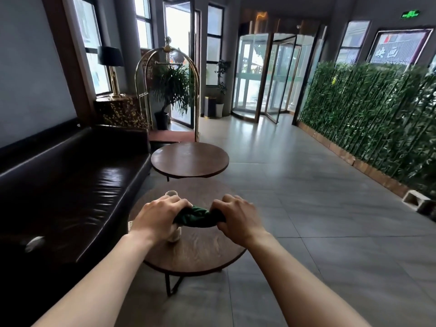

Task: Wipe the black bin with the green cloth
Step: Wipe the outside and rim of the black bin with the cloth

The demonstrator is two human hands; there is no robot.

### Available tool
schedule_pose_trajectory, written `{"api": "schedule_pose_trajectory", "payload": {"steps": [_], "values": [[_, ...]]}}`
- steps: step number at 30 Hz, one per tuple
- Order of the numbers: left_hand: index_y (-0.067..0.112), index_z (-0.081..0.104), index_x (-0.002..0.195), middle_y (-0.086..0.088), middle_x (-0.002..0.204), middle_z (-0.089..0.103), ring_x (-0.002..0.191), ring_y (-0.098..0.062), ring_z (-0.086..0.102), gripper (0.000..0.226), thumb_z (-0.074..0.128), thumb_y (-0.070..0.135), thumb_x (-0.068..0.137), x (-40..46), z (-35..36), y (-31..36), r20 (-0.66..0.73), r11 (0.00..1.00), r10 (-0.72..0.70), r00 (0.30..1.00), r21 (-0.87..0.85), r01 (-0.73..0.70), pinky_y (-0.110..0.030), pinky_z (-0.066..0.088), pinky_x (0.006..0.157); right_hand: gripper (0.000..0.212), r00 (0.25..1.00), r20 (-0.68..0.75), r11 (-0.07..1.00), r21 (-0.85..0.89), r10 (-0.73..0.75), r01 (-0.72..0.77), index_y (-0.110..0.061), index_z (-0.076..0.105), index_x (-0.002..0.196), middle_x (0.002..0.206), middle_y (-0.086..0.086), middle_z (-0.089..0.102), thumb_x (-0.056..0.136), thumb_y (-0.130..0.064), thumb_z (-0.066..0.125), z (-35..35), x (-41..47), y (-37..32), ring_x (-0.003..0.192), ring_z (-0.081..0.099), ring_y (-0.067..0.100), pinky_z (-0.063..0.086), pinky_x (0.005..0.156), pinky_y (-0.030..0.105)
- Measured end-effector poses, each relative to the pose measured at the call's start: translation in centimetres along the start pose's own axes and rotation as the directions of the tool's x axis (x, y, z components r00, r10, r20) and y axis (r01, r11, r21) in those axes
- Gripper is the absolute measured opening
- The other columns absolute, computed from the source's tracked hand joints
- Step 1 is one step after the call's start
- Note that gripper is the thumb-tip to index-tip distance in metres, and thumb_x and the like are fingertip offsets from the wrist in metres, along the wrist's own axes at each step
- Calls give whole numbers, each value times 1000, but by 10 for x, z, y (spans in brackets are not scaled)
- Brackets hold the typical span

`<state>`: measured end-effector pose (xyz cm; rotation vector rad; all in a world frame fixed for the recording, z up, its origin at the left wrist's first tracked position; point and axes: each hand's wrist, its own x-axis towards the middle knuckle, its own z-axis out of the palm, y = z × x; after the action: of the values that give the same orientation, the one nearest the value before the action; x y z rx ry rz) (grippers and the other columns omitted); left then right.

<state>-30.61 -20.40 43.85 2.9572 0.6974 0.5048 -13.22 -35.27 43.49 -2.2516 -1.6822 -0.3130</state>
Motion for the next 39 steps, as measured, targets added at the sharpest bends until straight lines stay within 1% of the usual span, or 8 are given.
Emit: {"api": "schedule_pose_trajectory", "payload": {"steps": [3, 6, 15, 23, 30, 33, 36, 39], "values": [[44, 57, 125, 19, 118, 62, 115, -13, 57, 47, 68, 29, 81, -12, 12, -11, 35, 1000, -10, 999, -9, 11, -37, 52, 85, 24, 999, 43, 1000, 1, 18, -18, -35, 65, 118, 110, -2, 62, 95, -30, 63, 17, -5, -11, 102, 60, 25, 50, 75, 36], [43, 57, 126, 18, 119, 63, 114, -14, 58, 47, 69, 29, 83, -22, 25, -17, 37, 1000, -10, 999, -24, 11, -37, 52, 83, 25, 997, 76, 1000, -4, 30, -30, -35, 65, 119, 111, -2, 62, 95, -30, 64, 29, -11, -16, 102, 60, 25, 53, 77, 38], [40, 60, 121, 15, 114, 66, 107, -17, 62, 50, 73, 21, 77, -53, 60, -33, 85, 998, -11, 996, -60, 16, -39, 54, 79, 27, 985, 161, 998, 3, 58, -60, -35, 64, 120, 110, -3, 60, 93, -30, 64, 70, -36, -34, 106, 59, 25, 49, 75, 36], [43, 57, 124, 18, 115, 62, 112, -12, 58, 49, 69, 24, 80, -87, 87, -37, 163, 996, -39, 986, -73, 52, -37, 54, 81, 26, 973, 219, 997, 16, 69, -74, -34, 63, 117, 108, -3, 59, 91, -35, 67, 104, -61, -44, 104, 59, 24, 51, 73, 37], [44, 55, 126, 19, 119, 61, 114, -10, 55, 53, 66, 19, 81, -118, 119, -39, 238, 992, -60, 969, -93, 84, -37, 52, 86, 30, 956, 285, 996, 26, 70, -80, -34, 61, 117, 108, -4, 59, 88, -34, 70, 142, -92, -49, 104, 59, 25, 42, 69, 34], [43, 54, 127, 19, 121, 61, 117, -12, 55, 55, 67, 17, 80, -133, 137, -40, 278, 990, -72, 958, -96, 102, -37, 51, 87, 30, 943, 323, 995, 41, 77, -95, -33, 60, 116, 110, -4, 59, 88, -35, 69, 160, -107, -51, 109, 57, 24, 43, 71, 36], [42, 54, 129, 19, 123, 60, 118, -12, 54, 55, 67, 18, 81, -146, 154, -40, 317, 987, -87, 945, -100, 125, -37, 51, 88, 30, 931, 358, 994, 52, 76, -101, -34, 60, 117, 109, -5, 58, 89, -36, 69, 177, -120, -52, 108, 57, 23, 40, 69, 34], [41, 54, 129, 18, 124, 60, 120, -12, 54, 55, 68, 18, 81, -158, 171, -41, 350, 982, -105, 931, -110, 152, -38, 51, 90, 30, 923, 378, 991, 70, 76, -111, -35, 60, 118, 109, -5, 58, 90, -35, 69, 194, -133, -53, 106, 57, 23, 42, 69, 35]]}}
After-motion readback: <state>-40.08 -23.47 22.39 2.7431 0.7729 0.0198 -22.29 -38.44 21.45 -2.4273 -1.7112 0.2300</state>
